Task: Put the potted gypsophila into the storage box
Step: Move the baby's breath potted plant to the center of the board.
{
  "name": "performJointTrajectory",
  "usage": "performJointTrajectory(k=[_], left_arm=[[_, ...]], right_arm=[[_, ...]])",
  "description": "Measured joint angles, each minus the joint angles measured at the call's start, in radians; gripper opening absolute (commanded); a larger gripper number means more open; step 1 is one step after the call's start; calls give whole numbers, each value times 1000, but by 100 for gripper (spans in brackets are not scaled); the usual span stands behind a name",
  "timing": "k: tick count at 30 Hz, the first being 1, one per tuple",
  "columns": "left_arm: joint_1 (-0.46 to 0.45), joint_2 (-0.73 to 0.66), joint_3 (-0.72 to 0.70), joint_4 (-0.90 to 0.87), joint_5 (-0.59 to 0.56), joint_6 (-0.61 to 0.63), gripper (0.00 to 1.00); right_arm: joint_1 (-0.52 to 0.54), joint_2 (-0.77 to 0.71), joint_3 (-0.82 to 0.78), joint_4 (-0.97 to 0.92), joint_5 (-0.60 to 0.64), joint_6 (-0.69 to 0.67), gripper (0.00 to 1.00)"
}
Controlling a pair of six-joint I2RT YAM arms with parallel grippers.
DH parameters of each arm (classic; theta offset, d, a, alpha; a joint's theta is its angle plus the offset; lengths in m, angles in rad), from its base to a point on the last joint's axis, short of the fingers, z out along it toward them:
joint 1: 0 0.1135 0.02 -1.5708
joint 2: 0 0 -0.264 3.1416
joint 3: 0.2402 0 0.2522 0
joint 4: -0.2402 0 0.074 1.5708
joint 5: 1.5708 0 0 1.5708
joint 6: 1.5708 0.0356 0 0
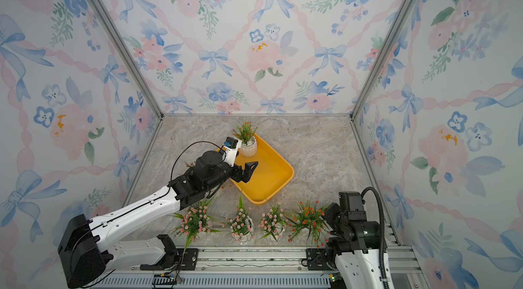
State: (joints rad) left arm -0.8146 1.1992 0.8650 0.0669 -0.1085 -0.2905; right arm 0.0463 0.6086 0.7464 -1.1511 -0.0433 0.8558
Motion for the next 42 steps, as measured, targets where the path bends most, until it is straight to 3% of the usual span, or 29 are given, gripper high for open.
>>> performJointTrajectory(k=[10, 19, 26, 32, 42], left_arm=[[0, 2, 0, 14, -8, 0, 98], [7, 63, 11, 32, 1, 11, 98], [24, 107, 27, 42, 16, 25, 98], [61, 107, 27, 52, 31, 29, 98], [153, 195, 74, 80, 100, 60, 98]], right_arm=[[23, 37, -46, 62, -66, 80, 60], [183, 113, -8, 34, -3, 228, 68], [277, 122, -7, 44, 39, 431, 76], [285, 80, -8, 71, 84, 621, 98], [268, 78, -28, 102, 64, 855, 97]])
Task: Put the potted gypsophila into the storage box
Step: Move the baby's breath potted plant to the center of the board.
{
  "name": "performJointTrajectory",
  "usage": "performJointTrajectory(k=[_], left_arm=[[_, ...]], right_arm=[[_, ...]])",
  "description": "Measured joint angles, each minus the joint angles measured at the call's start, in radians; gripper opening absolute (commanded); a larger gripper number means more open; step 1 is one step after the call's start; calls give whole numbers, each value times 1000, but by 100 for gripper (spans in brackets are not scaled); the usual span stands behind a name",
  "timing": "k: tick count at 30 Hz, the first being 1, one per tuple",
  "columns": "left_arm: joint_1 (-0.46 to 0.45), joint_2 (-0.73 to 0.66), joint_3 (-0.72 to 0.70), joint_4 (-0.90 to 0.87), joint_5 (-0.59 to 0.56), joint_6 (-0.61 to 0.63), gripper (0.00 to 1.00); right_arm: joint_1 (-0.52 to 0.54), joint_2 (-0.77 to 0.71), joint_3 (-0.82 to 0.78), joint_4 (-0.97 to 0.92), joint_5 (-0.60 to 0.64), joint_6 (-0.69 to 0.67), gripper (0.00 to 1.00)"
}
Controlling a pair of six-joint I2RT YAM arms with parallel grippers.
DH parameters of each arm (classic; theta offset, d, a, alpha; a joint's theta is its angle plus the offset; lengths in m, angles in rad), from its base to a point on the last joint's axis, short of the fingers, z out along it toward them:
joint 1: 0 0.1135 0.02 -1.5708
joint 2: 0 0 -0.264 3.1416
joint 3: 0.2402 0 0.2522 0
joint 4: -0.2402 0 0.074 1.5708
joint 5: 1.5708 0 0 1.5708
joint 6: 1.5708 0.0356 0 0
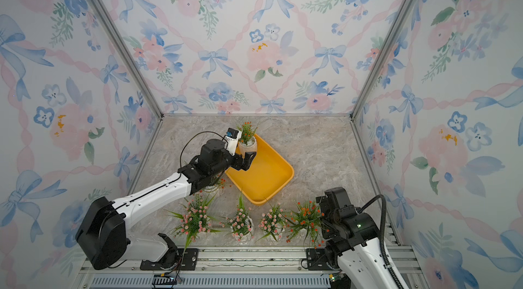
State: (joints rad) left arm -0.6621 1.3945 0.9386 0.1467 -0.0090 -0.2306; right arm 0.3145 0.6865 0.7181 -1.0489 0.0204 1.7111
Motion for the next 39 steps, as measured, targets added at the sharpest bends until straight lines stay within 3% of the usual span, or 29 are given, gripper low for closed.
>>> performJointTrajectory(k=[4, 9, 17, 24, 39], left_arm=[[20, 49, 39, 7, 31, 23, 98], [48, 86, 63, 31, 64, 48, 98], [127, 92, 61, 106, 89, 52, 98], [173, 92, 50, 153, 101, 51, 98], [173, 91, 39, 174, 111, 51, 98]], right_arm=[[-21, 86, 25, -24, -51, 4, 97], [-52, 221, 163, -214, -94, -56, 97], [-32, 233, 176, -245, -141, -60, 97], [-23, 177, 117, -141, -143, 65, 97], [43, 251, -19, 79, -152, 188, 97]])
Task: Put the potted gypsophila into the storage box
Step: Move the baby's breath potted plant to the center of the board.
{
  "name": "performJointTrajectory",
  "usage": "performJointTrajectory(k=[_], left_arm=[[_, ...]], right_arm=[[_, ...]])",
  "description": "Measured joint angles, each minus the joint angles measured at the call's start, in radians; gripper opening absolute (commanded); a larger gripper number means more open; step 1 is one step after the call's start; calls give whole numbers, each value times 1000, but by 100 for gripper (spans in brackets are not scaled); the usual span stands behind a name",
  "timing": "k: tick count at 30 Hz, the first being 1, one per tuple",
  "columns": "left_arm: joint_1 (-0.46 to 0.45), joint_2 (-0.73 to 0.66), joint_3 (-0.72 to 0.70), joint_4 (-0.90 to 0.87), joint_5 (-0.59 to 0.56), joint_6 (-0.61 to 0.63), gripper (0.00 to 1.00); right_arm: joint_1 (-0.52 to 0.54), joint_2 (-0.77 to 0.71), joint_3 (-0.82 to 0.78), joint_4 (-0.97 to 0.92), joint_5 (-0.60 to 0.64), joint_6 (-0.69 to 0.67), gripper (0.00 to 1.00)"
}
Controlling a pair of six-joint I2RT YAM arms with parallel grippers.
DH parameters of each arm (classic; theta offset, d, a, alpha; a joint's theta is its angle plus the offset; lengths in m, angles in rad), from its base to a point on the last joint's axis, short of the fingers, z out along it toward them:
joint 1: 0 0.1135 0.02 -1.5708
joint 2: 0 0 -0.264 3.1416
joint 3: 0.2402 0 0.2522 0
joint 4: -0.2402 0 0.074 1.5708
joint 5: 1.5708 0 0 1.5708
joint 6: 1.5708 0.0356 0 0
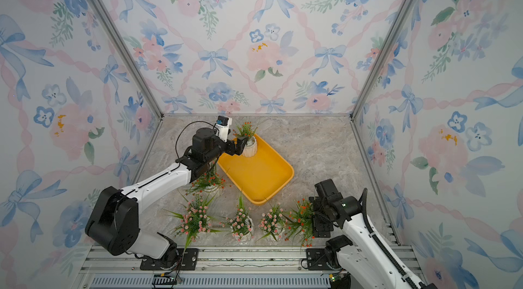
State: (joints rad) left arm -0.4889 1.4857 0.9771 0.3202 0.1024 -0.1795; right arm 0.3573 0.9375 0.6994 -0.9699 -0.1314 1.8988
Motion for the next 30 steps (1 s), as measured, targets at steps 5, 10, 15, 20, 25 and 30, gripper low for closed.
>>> performJointTrajectory(k=[5, 10, 15, 20, 25, 30], left_arm=[[0, 0, 0, 0, 0, 0, 98], [0, 0, 0, 0, 0, 0, 98], [0, 0, 0, 0, 0, 0, 98], [0, 0, 0, 0, 0, 0, 98], [0, 0, 0, 0, 0, 0, 98], [0, 0, 0, 0, 1, 0, 98]], right_arm=[[18, 5, -40, 106, 19, 51, 97], [19, 52, -38, 194, 60, 45, 97], [21, 155, -5, 299, 76, 0, 97], [29, 257, 112, 360, 99, -76, 97], [13, 274, 161, 422, 103, -144, 97], [-29, 267, 235, 267, 160, -290, 97]])
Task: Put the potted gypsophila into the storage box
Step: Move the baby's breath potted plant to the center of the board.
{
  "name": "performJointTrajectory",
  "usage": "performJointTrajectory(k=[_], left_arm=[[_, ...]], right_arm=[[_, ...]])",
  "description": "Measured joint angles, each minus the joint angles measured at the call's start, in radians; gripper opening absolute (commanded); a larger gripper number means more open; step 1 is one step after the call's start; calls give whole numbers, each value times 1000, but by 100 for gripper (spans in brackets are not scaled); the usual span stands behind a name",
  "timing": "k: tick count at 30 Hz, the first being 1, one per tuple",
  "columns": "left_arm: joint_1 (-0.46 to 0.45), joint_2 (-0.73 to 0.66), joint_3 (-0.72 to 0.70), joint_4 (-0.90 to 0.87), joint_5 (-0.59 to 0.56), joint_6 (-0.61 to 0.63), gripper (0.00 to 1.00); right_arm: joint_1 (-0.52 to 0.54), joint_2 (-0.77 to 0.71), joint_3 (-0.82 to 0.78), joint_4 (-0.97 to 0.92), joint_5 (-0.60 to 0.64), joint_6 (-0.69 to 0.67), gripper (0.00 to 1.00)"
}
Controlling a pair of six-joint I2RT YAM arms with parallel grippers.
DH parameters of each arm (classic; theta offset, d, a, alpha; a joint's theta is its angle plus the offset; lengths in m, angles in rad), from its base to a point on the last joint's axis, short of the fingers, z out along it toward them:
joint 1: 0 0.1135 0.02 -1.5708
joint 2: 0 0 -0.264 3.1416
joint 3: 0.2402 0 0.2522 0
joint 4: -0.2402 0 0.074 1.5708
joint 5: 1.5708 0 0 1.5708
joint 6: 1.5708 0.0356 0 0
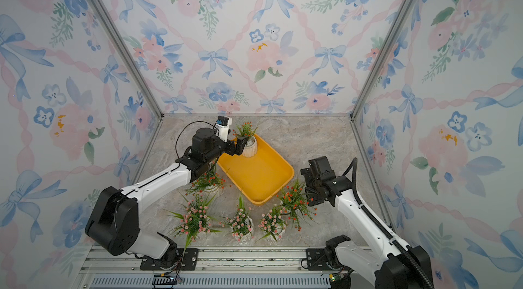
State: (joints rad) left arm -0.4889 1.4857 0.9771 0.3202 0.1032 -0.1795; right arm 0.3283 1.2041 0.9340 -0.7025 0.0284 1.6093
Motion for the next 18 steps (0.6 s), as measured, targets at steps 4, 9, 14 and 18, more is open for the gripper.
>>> performJointTrajectory(k=[4, 9, 14, 18], left_arm=[[0, 0, 0, 0, 7, 0, 98], [0, 0, 0, 0, 19, -7, 98], [-1, 6, 2, 0, 36, -9, 98], [-7, 33, 21, 0, 45, -16, 98]], right_arm=[[-69, -29, 136, -216, 87, -188, 97], [-163, -69, 219, -441, 171, -412, 97], [-209, -63, 163, -578, 159, -578, 97], [-210, -45, 109, -621, 151, -669, 98]])
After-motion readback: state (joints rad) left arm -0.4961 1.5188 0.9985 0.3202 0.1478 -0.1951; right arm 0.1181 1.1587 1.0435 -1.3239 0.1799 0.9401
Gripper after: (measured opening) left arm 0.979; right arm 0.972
